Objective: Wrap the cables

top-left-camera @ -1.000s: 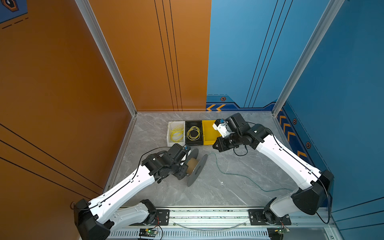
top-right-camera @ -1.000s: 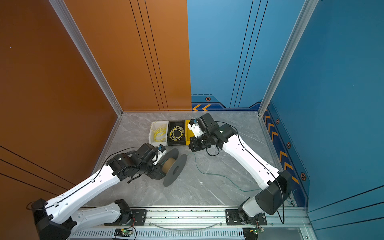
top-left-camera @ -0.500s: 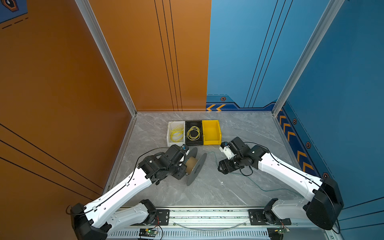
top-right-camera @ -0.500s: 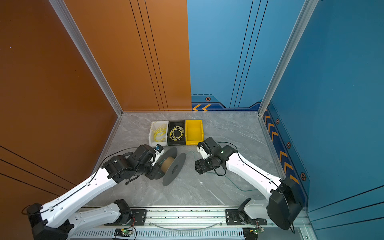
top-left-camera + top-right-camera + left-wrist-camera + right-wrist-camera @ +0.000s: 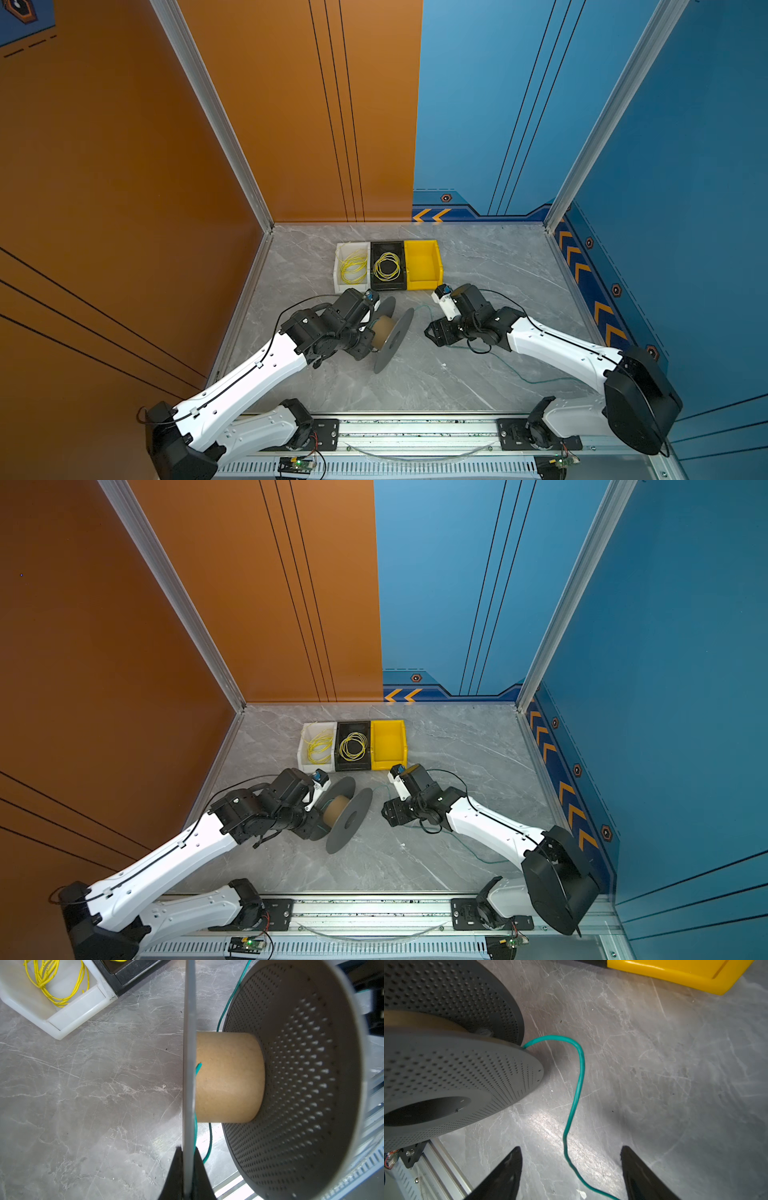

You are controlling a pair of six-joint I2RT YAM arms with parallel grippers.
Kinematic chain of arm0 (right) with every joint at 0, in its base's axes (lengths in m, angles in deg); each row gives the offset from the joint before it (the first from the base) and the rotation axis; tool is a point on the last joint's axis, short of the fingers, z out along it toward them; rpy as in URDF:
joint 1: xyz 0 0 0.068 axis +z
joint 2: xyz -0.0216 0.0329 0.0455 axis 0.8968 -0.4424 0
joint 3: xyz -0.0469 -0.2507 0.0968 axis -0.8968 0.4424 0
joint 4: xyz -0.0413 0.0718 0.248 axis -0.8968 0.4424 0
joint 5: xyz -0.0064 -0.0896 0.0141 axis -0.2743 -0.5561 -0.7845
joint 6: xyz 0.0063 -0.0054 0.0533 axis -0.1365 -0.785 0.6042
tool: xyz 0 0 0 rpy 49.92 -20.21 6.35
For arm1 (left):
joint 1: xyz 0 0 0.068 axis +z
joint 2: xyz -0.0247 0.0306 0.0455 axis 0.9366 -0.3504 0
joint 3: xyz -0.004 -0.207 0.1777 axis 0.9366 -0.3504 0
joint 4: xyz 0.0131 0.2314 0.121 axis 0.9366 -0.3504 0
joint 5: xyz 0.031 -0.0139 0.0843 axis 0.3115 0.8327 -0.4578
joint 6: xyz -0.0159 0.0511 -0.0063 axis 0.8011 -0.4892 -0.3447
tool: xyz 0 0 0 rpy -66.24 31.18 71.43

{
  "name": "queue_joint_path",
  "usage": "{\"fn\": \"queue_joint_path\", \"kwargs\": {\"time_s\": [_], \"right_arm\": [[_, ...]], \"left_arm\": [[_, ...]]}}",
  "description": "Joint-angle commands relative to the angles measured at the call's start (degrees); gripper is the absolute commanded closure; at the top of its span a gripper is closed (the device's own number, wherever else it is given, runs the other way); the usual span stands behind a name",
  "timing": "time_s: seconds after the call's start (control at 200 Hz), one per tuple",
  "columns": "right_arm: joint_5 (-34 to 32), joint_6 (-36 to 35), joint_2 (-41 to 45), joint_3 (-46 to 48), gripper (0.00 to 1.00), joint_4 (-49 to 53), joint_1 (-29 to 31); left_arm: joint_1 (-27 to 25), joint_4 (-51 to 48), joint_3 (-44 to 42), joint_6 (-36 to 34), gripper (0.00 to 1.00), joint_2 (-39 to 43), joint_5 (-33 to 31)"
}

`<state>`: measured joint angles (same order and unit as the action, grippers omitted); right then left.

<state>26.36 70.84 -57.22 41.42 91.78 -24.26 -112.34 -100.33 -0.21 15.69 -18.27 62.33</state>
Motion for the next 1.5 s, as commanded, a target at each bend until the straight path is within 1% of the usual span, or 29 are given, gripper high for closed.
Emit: {"fn": "queue_joint_path", "kwargs": {"time_s": [0.0,0.15,0.245,0.26,0.285,0.385,0.445,0.571,0.631,0.676,0.966,1.001,1.021,1.081,1.146,1.261,1.326,1.401,1.491], "right_arm": [[1.0,1.3,-2.5,1.7,0.29,-5.3,0.2],[1.4,3.1,-4.1,3.8,0.35,-6.8,0.3],[2.1,5.3,-4.4,6.5,0.42,-9.9,0.3],[2.0,5.5,-4.4,6.9,0.44,-10.3,1.8],[1.8,5.9,-4.6,7.4,0.46,-10.6,2.2],[2.2,6.7,-5.2,9.3,0.52,-12.4,2.2],[2.9,7.1,-5.8,9.9,0.62,-13.6,2.1],[3.8,7.0,-6.7,8.6,0.87,-12.3,1.7],[3.1,6.6,-6.0,8.2,0.93,-10.7,1.7],[2.8,6.1,-5.2,7.9,1.00,-9.7,1.5],[-1.7,4.6,1.9,6.3,1.00,-1.9,1.1],[-2.3,4.5,2.8,5.5,1.00,-0.4,1.2],[-2.4,4.4,3.3,4.9,1.00,0.5,-0.6],[-3.0,4.5,4.5,2.8,1.00,3.3,-1.5],[-3.7,4.5,5.2,-1.0,1.00,7.5,-2.4],[0.9,5.4,4.2,-11.0,1.00,15.4,-4.9],[5.4,6.6,2.7,-17.4,1.00,19.2,-5.7],[10.5,8.0,0.6,-24.5,1.00,22.7,-5.2],[15.7,10.4,-1.3,-31.2,1.00,24.0,-3.9]], "left_arm": [[0.7,1.4,0.3,-0.1,1.00,0.0,1.7],[1.4,1.4,0.1,-0.1,1.00,0.0,1.8],[1.8,1.4,-0.1,-0.1,1.00,-0.2,2.0],[2.0,1.4,-0.1,-0.1,1.00,-0.2,2.1],[2.0,1.4,-0.1,-0.1,1.00,-0.3,2.1],[2.4,1.4,0.0,-0.1,1.00,-0.6,2.3],[2.5,1.4,0.1,-0.3,1.00,-0.8,2.4],[2.6,1.4,0.3,-0.4,1.00,-0.7,2.5],[2.8,1.4,0.1,-0.4,1.00,-0.4,2.4],[2.8,1.3,0.0,-0.4,1.00,-0.2,2.5],[3.3,1.3,-0.4,-0.6,1.00,0.5,2.9],[3.4,1.3,-0.4,-0.7,1.00,0.5,3.3],[3.3,1.2,-0.5,-0.8,1.00,0.4,3.4],[3.3,1.0,-0.3,-0.9,1.00,0.3,3.5],[3.3,0.7,-0.2,-1.2,1.00,0.1,3.5],[3.1,0.4,0.2,-1.3,1.00,0.2,3.0],[2.8,0.0,0.7,-1.3,1.00,0.0,1.8],[2.0,-0.3,1.5,-1.3,1.00,-0.6,0.6],[0.8,-0.4,1.6,-0.6,1.00,-0.8,-0.9]]}}
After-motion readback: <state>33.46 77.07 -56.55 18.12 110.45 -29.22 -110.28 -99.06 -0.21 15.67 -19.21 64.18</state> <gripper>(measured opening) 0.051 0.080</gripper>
